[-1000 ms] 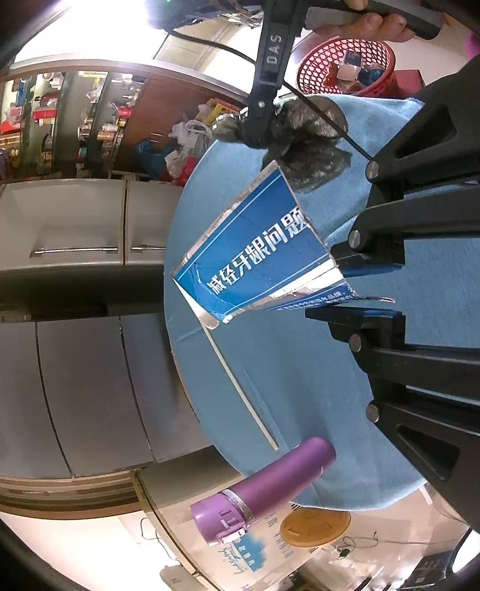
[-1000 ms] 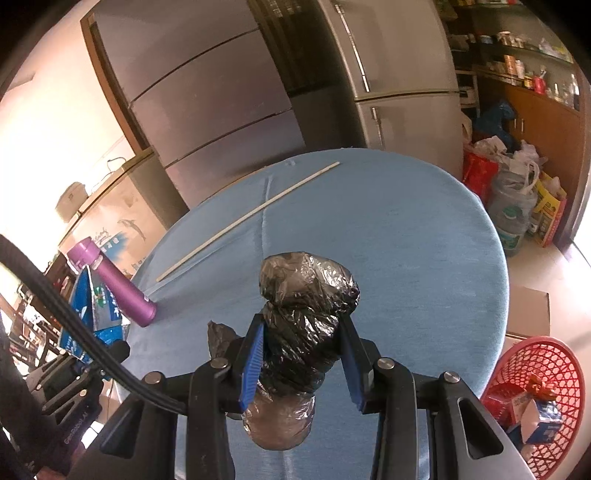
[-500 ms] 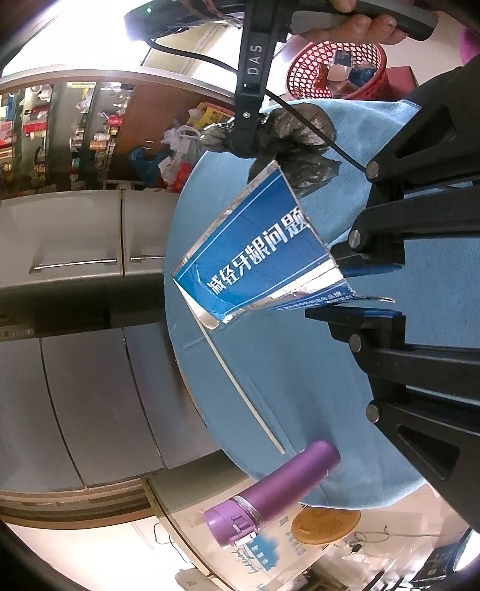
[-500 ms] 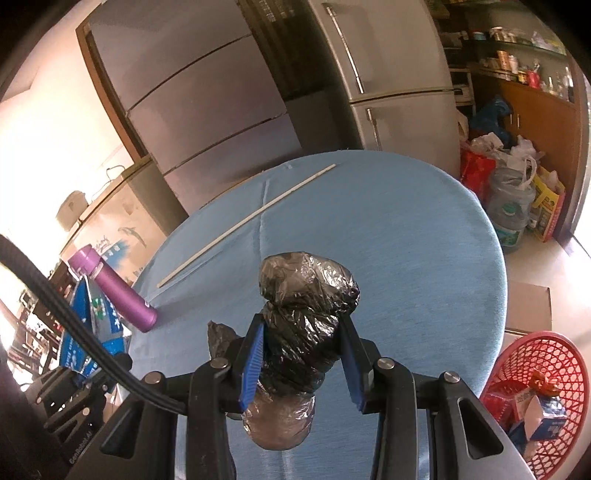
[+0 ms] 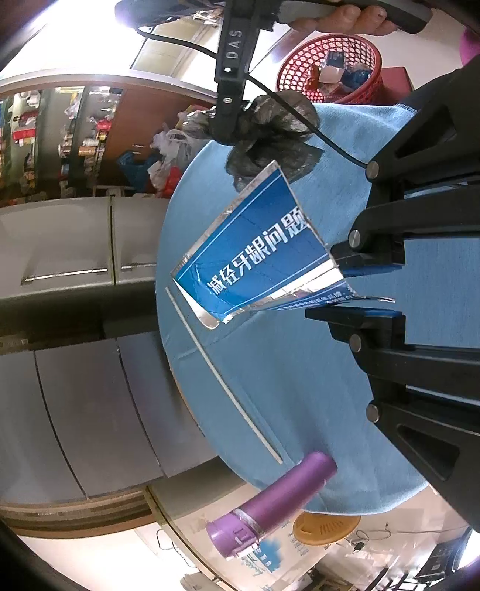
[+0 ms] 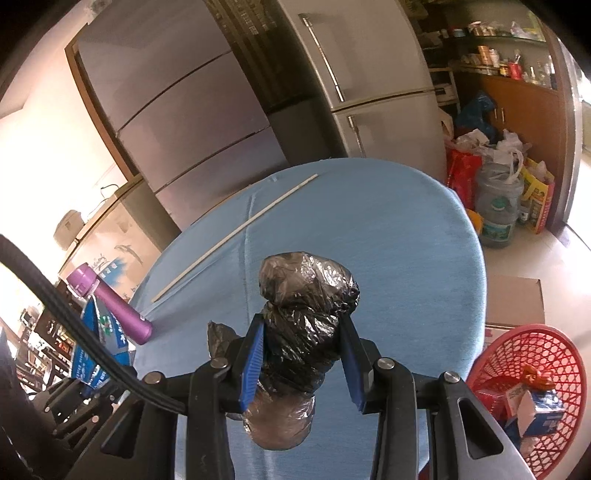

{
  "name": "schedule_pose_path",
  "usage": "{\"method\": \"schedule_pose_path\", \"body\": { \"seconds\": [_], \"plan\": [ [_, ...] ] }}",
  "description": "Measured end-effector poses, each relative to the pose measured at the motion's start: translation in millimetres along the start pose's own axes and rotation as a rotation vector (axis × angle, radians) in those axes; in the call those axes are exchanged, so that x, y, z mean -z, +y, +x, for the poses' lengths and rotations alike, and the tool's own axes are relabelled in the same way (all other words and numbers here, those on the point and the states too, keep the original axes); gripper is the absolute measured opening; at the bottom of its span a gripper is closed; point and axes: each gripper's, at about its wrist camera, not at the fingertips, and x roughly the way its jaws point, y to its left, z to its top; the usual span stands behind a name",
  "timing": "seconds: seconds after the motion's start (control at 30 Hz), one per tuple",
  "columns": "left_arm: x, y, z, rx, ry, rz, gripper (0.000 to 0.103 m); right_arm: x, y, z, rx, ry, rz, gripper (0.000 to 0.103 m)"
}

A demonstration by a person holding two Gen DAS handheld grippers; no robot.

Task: Collect trash
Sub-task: 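Lift the blue wrapper with the left gripper while the right lifts the black bag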

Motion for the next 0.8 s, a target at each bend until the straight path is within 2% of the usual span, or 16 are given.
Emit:
{"method": "schedule_pose_path", "body": {
  "seconds": [0.27, 0.5, 0.8],
  "plan": [
    [4.2, -18.4, 8.2, 0.021, 0.026, 0.044, 0.015, -1.5, -19.3, -1.7, 0.010, -0.003, 0.048, 0.041],
    [1.9, -21.4, 8.3, 0.008, 0.035, 0.047, 0.015, 0.3, -22.6, 1.7, -0.002, 0.007, 0.066, 0.041],
    [-1.6, -28.6, 0.8, -0.007, 0.017, 0.055, 0.015, -1.4, -35.6, -11.6, -0.001, -0.036, 0.087, 0.041]
  ]
}}
